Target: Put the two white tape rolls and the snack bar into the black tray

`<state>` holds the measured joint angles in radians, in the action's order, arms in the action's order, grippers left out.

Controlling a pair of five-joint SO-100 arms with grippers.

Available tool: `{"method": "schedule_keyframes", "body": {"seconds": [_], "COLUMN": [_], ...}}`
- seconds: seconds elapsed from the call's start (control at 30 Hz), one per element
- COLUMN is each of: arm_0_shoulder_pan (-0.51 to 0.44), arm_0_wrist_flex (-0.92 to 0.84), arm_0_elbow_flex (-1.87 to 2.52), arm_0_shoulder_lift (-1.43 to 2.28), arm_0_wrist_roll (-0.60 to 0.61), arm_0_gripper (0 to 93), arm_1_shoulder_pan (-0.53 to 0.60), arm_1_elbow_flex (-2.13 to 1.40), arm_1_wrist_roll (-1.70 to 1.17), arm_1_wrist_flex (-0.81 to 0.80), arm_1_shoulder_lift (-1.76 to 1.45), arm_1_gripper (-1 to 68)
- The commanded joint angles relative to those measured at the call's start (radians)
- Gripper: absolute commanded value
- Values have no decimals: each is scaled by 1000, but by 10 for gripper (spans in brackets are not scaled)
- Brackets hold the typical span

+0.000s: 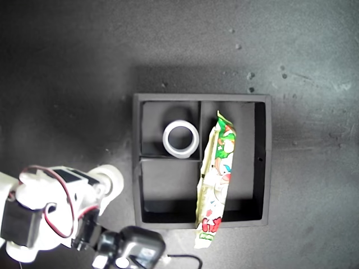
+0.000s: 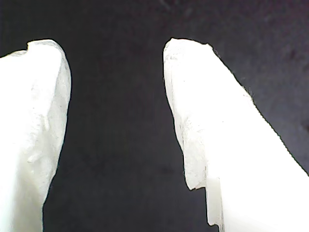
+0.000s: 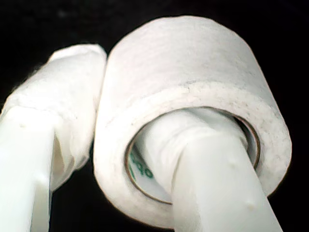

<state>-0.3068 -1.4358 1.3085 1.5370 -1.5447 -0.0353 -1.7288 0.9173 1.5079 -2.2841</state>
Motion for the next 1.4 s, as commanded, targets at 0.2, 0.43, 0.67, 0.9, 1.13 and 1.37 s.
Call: {"method": "schedule_keyframes", "body": {"seconds": [0.2, 0.43, 0.67, 0.9, 1.13, 1.37], "arm_0_shoulder_pan": [32, 12, -21, -80, -120, -115], "arm_0_wrist_flex": [-397, -397, -397, -397, -397, -397], "arm_0_elbow_flex": [-1074, -1072, -1091, -1137, -1181, -1170], "arm_0_shoulder_lift": [-627, -643, -658, -641, -643, -640], "arm_0_wrist_roll": [81, 46, 28, -5, -11, -17], "arm_0_gripper": [1, 1, 71, 119, 185, 184], "arm_1_shoulder_pan": [49, 57, 54, 37, 31, 38], "arm_1_elbow_flex": [-92, -103, -104, -97, -80, -57], "arm_1_wrist_roll": [31, 31, 28, 25, 25, 25], "arm_1_wrist_flex": [-110, -114, -120, -109, -103, -95], "arm_1_shoulder_lift": [-20, -20, -20, -20, -20, -20], "arm_1_gripper": [126, 126, 128, 139, 139, 136]}}
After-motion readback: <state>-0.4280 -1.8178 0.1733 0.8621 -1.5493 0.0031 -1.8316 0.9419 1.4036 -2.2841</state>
